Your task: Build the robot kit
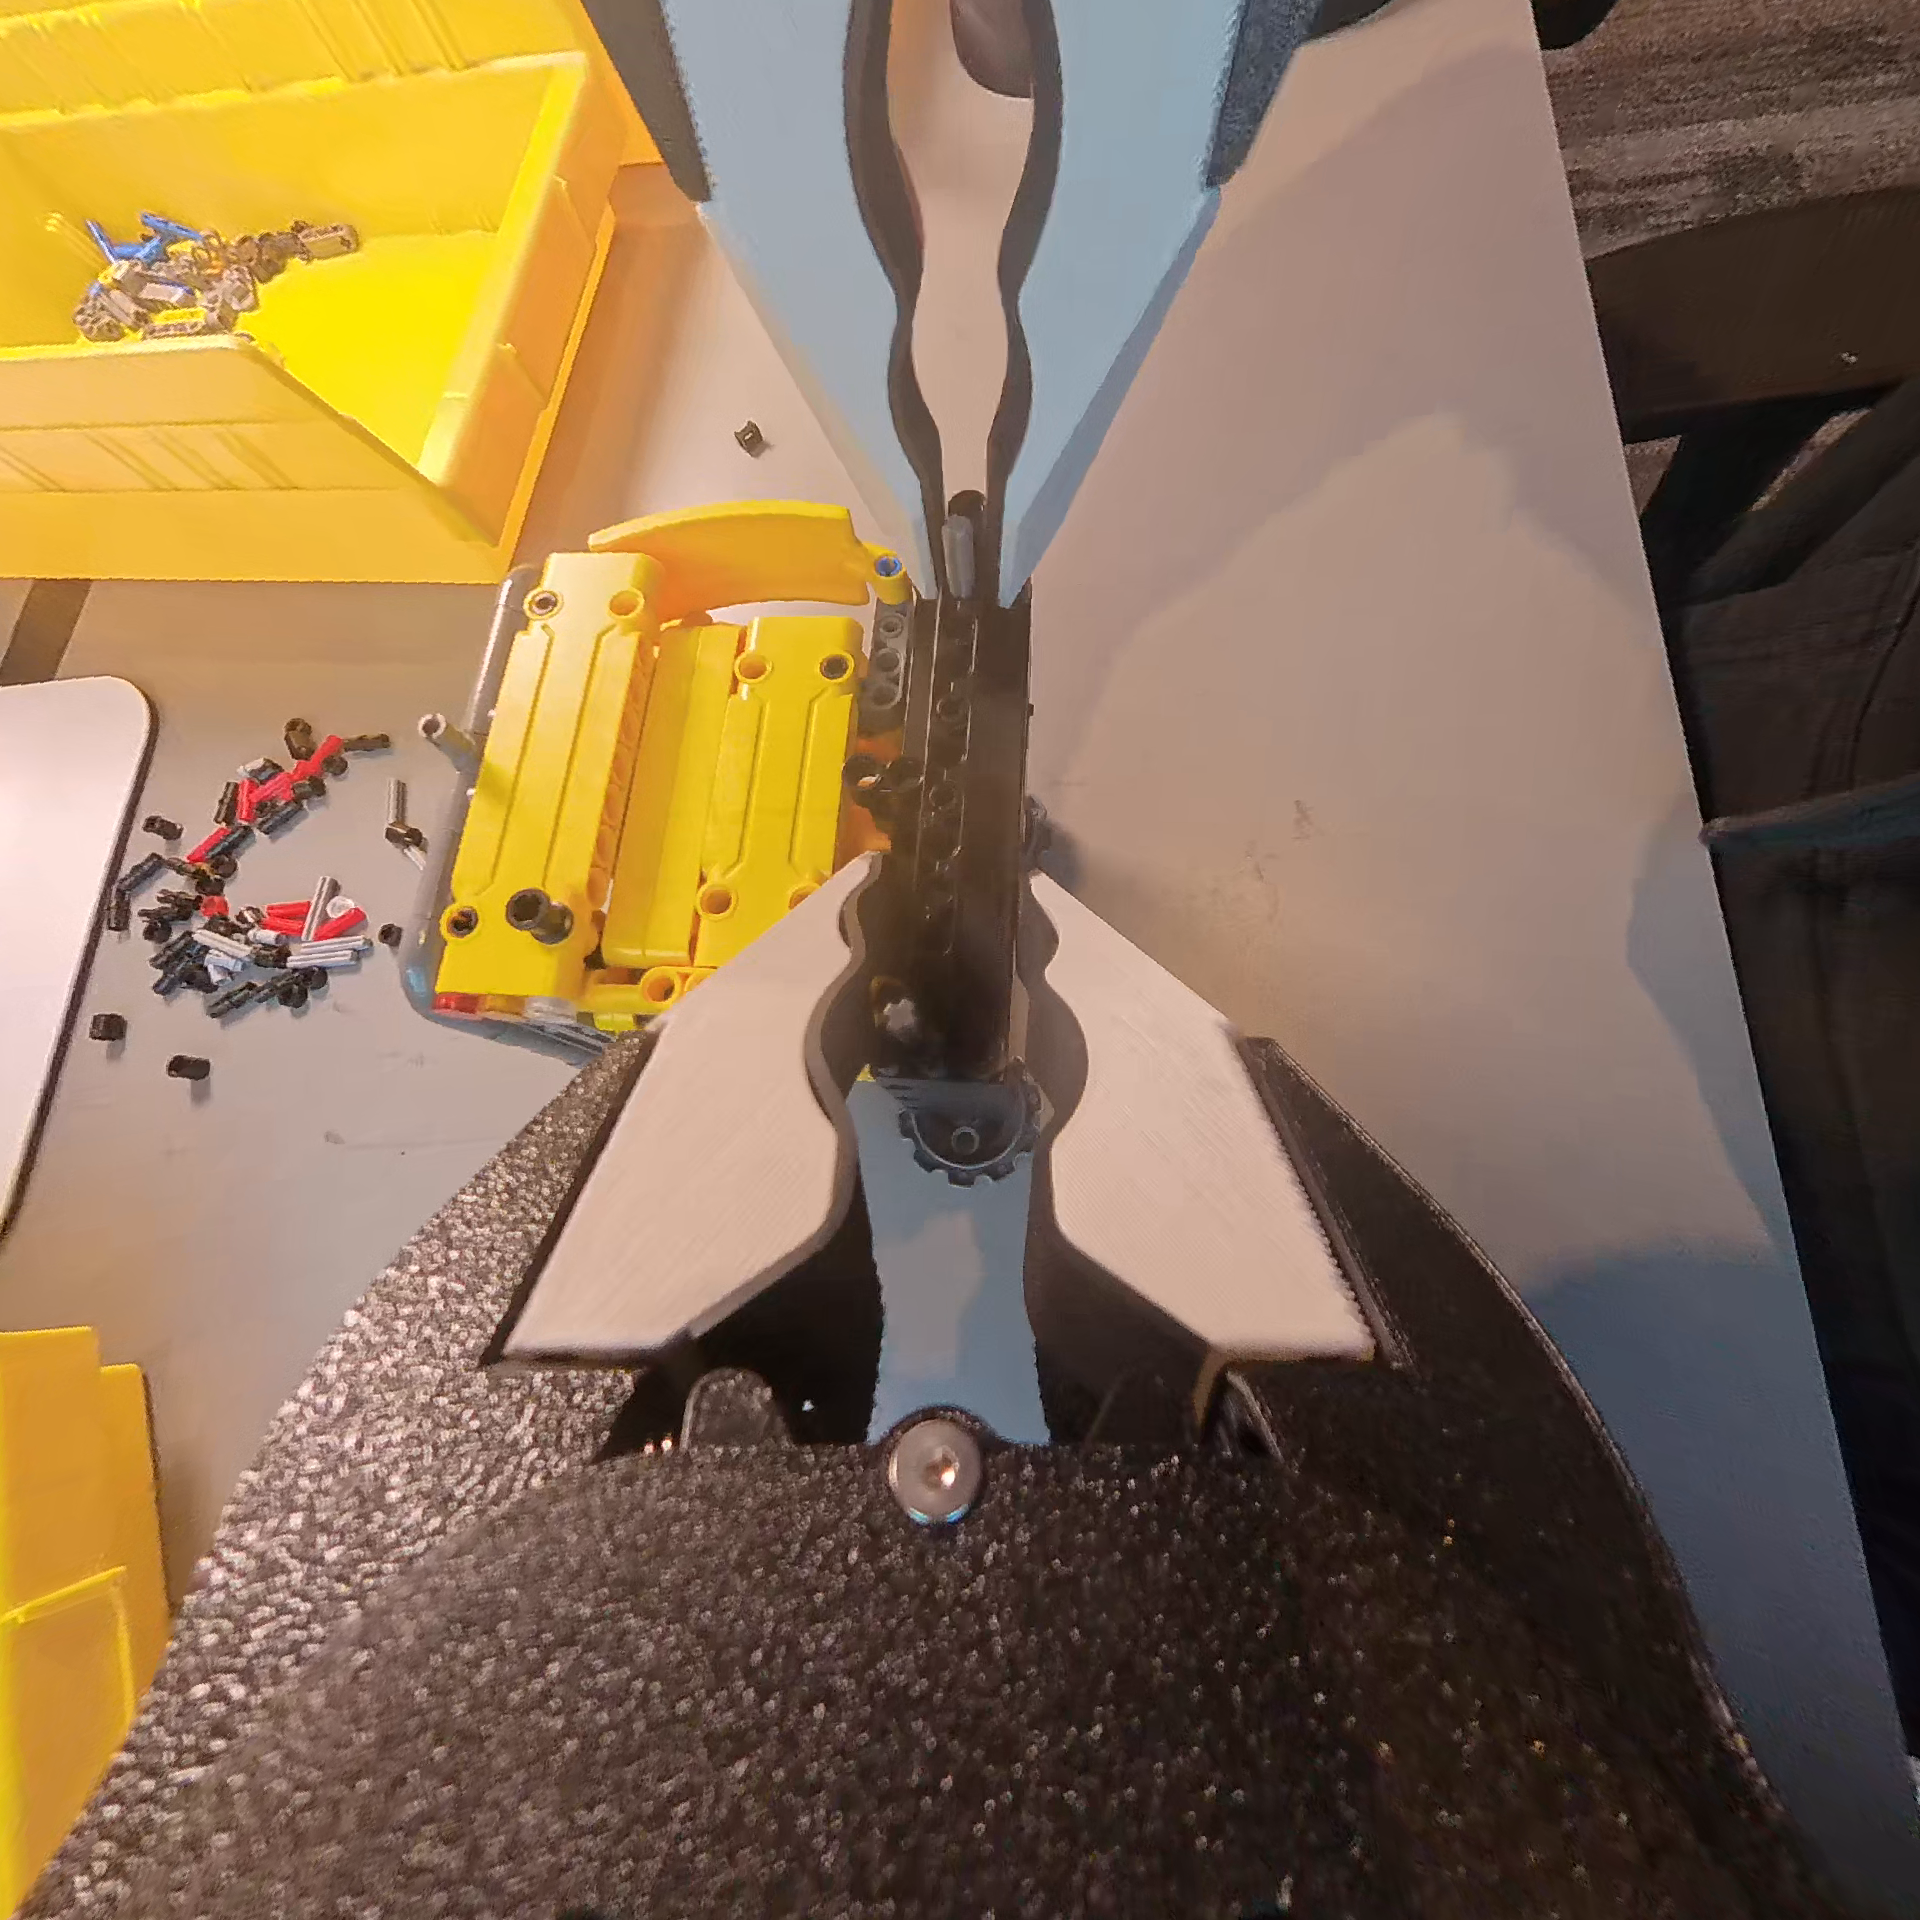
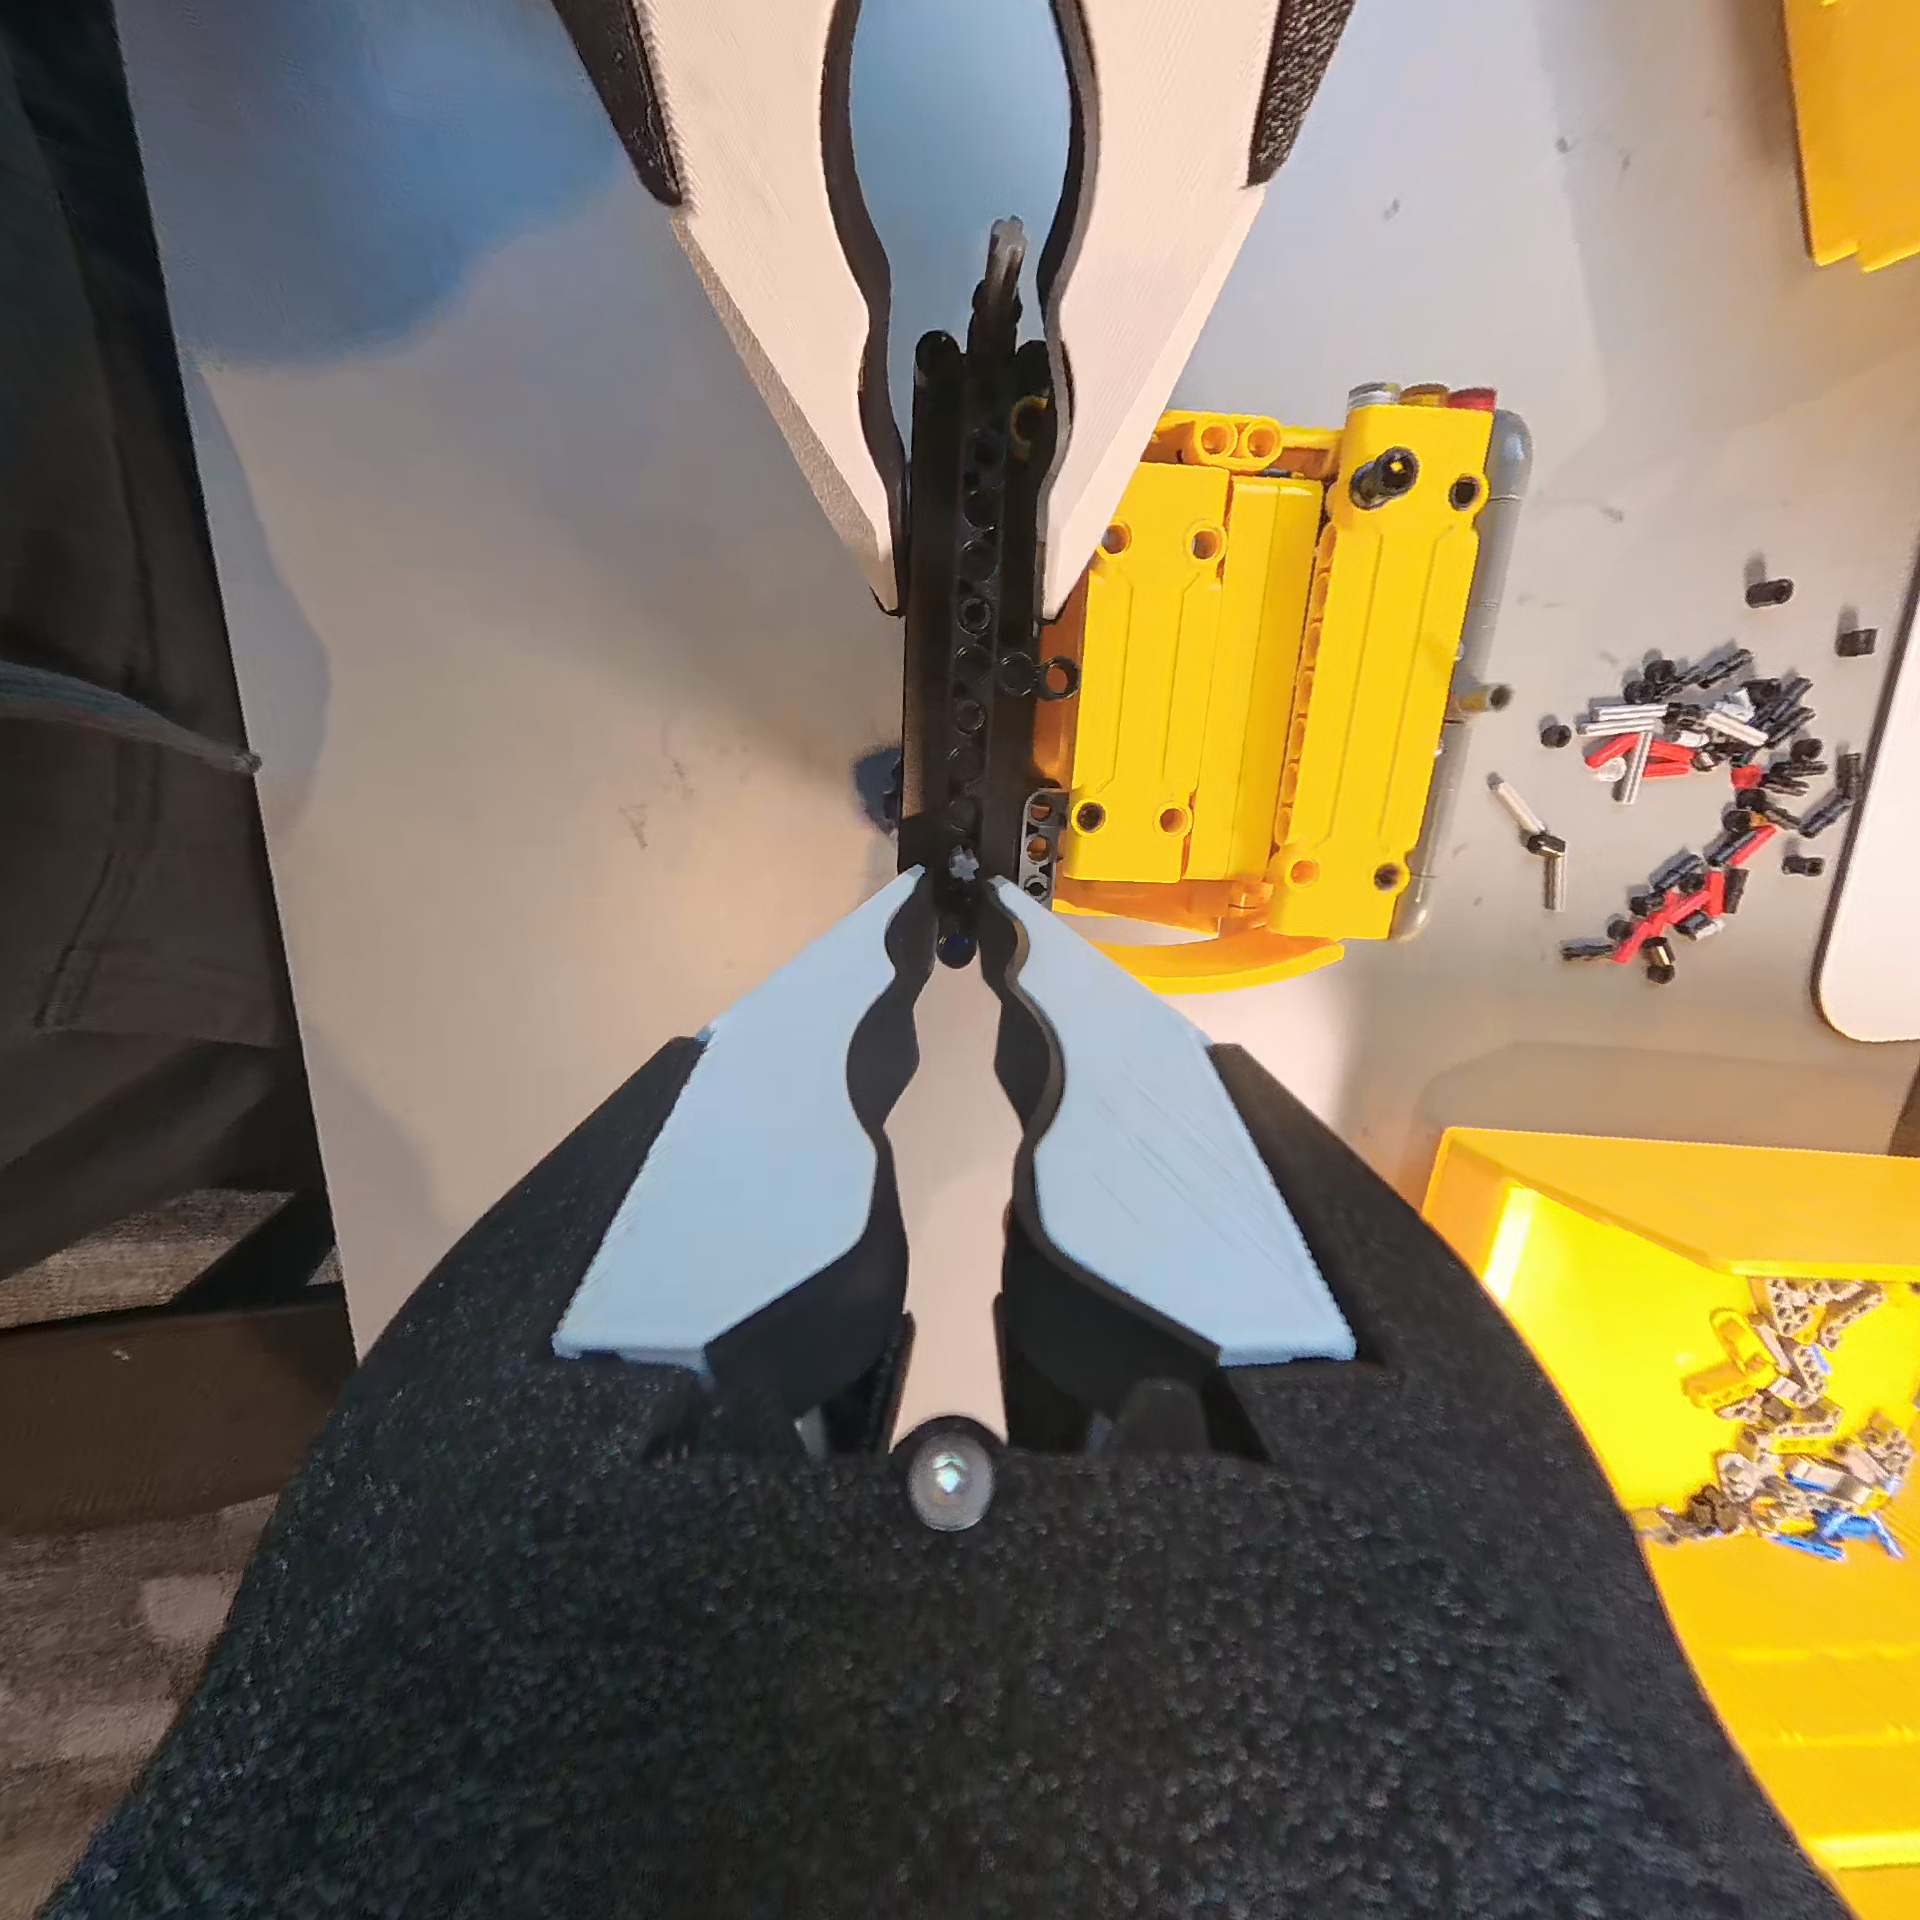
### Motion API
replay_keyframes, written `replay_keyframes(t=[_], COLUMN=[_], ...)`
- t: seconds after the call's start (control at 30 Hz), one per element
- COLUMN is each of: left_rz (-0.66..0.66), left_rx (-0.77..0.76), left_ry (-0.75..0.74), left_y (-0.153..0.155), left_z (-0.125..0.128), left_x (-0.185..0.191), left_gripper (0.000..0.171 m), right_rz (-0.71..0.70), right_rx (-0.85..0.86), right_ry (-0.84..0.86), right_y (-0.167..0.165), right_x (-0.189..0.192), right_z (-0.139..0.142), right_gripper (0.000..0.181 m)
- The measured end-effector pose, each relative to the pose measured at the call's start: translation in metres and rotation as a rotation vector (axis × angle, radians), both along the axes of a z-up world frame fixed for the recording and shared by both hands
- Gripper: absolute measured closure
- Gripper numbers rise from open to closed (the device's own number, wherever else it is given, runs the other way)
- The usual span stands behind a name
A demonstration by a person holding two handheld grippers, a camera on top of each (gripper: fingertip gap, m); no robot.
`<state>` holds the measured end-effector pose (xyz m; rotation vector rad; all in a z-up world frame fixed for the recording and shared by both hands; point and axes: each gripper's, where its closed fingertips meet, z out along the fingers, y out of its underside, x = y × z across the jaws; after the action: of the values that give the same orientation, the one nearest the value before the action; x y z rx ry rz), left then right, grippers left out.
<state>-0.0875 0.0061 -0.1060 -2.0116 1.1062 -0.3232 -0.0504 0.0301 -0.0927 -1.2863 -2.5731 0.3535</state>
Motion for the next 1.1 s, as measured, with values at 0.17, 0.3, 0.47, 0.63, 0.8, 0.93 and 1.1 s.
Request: replay_keyframes(t=[0.17,0.3,0.47,0.63,0.8,0.93,1.1], left_rz=[-0.055,-0.159,-0.269,-0.176,-0.053,0.077,0.363], left_rx=[0.0,0.005,-0.05,-0.091,0.004,0.113,0.032], left_ry=[0.027,0.087,0.164,0.133,-0.03,-0.144,-0.351], left_y=[-0.001,-0.005,-0.009,-0.019,-0.028,-0.026,-0.026], left_z=[0.002,0.002,-0.001,0.001,0.012,0.036,0.012], left_x=[-0.007,-0.014,-0.029,-0.039,-0.039,-0.044,-0.057], left_gripper=[0.149,0.15,0.146,0.139,0.132,0.129,0.095], right_rz=[-0.056,-0.051,0.018,0.085,0.133,0.108,0.069], right_rx=[-0.165,-0.205,-0.228,-0.227,-0.276,-0.26,-0.22], right_ry=[0.19,0.404,0.553,0.634,0.72,0.765,0.811], right_y=[-0.008,-0.001,0.002,0.0,-0.007,-0.008,0.004], right_x=[0.001,0.011,0.011,0.003,-0.012,-0.032,-0.038], right_z=[0.011,0.016,0.013,0.012,0.019,0.021,0.014], right_gripper=[0.148,0.135,0.138,0.144,0.146,0.147,0.152])
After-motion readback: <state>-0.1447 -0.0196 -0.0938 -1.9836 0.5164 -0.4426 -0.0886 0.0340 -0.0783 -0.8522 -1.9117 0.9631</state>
